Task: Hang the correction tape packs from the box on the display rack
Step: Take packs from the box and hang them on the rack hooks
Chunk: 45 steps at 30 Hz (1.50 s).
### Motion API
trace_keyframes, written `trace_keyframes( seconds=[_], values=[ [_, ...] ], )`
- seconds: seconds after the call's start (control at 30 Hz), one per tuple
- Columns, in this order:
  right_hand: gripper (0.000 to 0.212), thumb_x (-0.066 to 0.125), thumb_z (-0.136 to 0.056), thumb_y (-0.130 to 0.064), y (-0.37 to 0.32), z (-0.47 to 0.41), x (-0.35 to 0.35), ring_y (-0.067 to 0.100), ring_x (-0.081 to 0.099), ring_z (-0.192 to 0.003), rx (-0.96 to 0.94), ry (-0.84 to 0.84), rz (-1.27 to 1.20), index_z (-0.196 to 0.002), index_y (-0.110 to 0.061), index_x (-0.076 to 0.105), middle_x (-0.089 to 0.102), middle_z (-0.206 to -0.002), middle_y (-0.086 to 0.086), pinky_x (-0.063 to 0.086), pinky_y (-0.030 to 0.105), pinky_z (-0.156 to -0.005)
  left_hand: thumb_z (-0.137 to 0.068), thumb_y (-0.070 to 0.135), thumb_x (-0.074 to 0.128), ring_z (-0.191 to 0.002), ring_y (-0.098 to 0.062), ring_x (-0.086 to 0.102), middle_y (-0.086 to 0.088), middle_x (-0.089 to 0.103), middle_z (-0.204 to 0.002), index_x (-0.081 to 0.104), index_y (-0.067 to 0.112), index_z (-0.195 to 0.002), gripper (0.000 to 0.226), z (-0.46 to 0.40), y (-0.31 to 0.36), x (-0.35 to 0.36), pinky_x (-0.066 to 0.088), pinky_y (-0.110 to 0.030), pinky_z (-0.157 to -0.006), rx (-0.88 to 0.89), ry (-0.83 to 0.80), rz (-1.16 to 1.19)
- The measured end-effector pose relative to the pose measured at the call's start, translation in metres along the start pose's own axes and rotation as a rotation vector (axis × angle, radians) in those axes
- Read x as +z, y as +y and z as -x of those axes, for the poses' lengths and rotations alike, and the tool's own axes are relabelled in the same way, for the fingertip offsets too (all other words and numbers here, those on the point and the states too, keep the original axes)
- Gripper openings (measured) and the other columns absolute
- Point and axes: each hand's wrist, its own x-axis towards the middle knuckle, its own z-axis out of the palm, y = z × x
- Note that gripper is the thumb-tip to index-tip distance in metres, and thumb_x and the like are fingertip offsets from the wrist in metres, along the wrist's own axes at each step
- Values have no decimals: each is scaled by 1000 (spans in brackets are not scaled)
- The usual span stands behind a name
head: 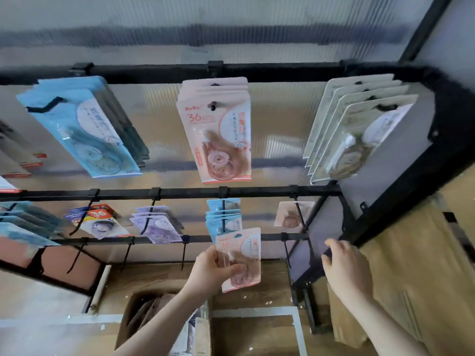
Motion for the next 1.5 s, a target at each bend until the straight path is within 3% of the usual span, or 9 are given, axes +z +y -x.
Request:
trace_keyframes(
  seconds=[0.1,0.37,0.47,0.57,0.83,1.0,1.2,1.4,1.5],
  values=[
    [33,52,-94,-26,21,-1,-5,15,56,-107,-11,-4,23,-126,-21,53,58,-121,-1,46,24,-84,-75,22,80,-90,-16,67,3,70,-96,60,24,-97,30,-7,16,32,58,-40,-80,20,-54,0],
    [31,52,-94,-24,51,-15,1,19,53,-112,-23,-39,-8,-124,-20,54,58,-123,2,49,29,-88,-75,22,79,-94,-26,65,-6,69,-100,60,24,-100,32,-25,33,103,55,-45,-82,39,-54,-24],
    [29,54,-93,-23,53,-15,5,19,54,-110,-13,-41,-13,-121,-19,55,59,-120,2,50,30,-87,-76,20,79,-78,-19,62,-1,66,-85,58,24,-89,25,-32,29,119,54,-25,-72,33,-41,-47],
    [30,53,-93,-26,55,-14,7,16,54,-109,-20,-42,11,-123,-21,53,58,-121,0,49,25,-87,-76,16,78,-65,-6,50,12,55,-71,50,28,-77,30,-35,30,128,38,-9,-54,24,-42,-54],
    [33,48,-95,-29,57,-11,9,13,51,-113,-49,-71,43,-128,-23,48,54,-127,-3,43,20,-88,-82,16,73,-91,-7,60,12,64,-102,57,22,-112,35,-47,35,136,50,-19,-76,13,-102,-43],
    [34,47,-96,-28,59,-9,8,13,51,-116,-64,-86,40,-129,-23,47,53,-129,-2,44,20,-91,-82,17,73,-107,-13,61,5,65,-117,57,21,-119,40,-52,37,136,51,-36,-95,15,-119,-37],
    [34,49,-95,-26,59,-6,8,15,53,-112,-58,-102,76,-128,-21,49,56,-126,0,47,24,-89,-85,16,70,-92,-4,60,12,62,-102,52,28,-107,31,-51,38,142,50,-25,-85,44,-168,6],
    [35,47,-96,-29,63,-5,6,13,51,-114,-68,-112,89,-130,-23,45,52,-129,-2,45,20,-88,-87,13,68,-94,-9,60,6,63,-105,52,20,-108,27,-59,41,135,52,-30,-87,32,-166,21],
    [32,50,-94,-27,63,-6,9,16,54,-107,-51,-120,96,-125,-21,50,56,-122,1,48,23,-83,-87,16,68,-86,-8,59,10,60,-91,54,15,-101,21,-67,41,133,51,-19,-73,41,-176,-39]
  ],
)
